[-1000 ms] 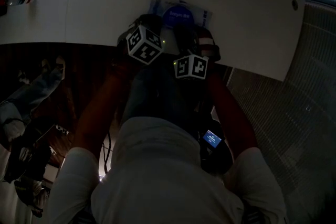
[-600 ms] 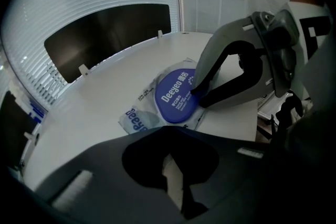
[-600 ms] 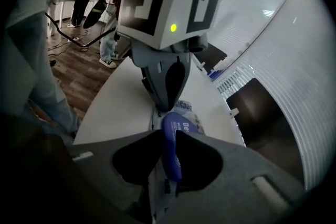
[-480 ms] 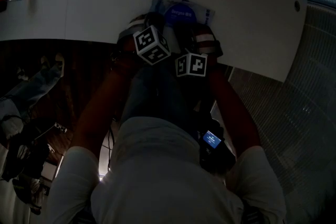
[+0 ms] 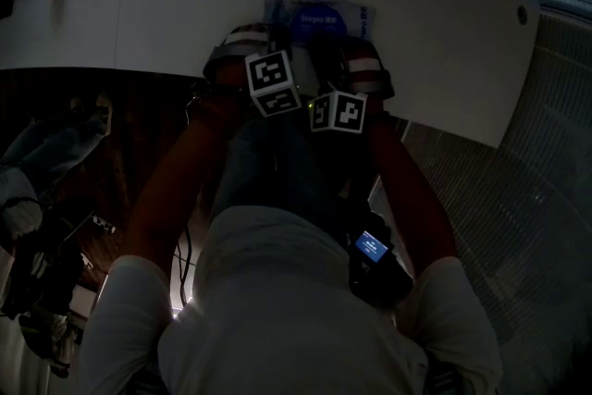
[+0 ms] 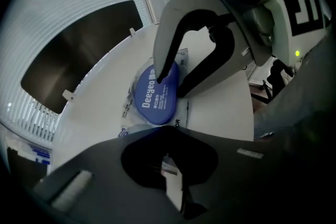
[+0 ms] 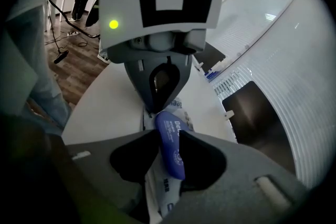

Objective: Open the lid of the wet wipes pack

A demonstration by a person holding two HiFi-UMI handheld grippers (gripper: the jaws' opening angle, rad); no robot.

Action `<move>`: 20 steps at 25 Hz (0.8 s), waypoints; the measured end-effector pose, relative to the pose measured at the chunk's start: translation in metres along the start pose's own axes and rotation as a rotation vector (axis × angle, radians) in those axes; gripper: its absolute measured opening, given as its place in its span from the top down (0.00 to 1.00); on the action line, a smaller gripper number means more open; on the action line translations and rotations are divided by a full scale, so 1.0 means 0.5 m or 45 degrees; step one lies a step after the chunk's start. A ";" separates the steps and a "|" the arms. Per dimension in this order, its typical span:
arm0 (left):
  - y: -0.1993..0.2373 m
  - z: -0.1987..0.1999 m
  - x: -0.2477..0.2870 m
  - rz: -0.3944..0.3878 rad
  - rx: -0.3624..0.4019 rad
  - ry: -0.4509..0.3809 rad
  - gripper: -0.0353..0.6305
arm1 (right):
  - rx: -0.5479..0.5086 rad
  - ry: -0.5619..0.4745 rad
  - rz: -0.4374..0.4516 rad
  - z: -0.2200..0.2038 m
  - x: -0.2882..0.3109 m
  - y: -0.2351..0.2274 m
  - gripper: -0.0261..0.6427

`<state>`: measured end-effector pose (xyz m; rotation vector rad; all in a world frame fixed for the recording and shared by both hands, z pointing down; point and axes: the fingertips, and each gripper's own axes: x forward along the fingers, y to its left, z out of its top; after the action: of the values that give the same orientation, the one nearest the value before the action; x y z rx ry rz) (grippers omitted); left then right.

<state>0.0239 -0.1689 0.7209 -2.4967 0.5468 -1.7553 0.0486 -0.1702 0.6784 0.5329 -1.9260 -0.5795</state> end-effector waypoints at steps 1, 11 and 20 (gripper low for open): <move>-0.001 0.000 0.000 -0.003 0.011 -0.001 0.97 | 0.000 -0.005 -0.005 0.001 0.000 -0.004 0.78; -0.002 0.005 0.002 -0.017 0.035 -0.008 0.97 | 0.058 -0.137 -0.170 0.059 -0.024 -0.123 0.83; -0.003 0.009 0.000 -0.032 -0.005 -0.039 0.97 | 0.046 -0.169 -0.190 0.066 0.022 -0.206 0.83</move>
<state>0.0285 -0.1685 0.7197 -2.5395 0.5195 -1.7225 0.0254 -0.2526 0.6114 0.6809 -2.0364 -0.6913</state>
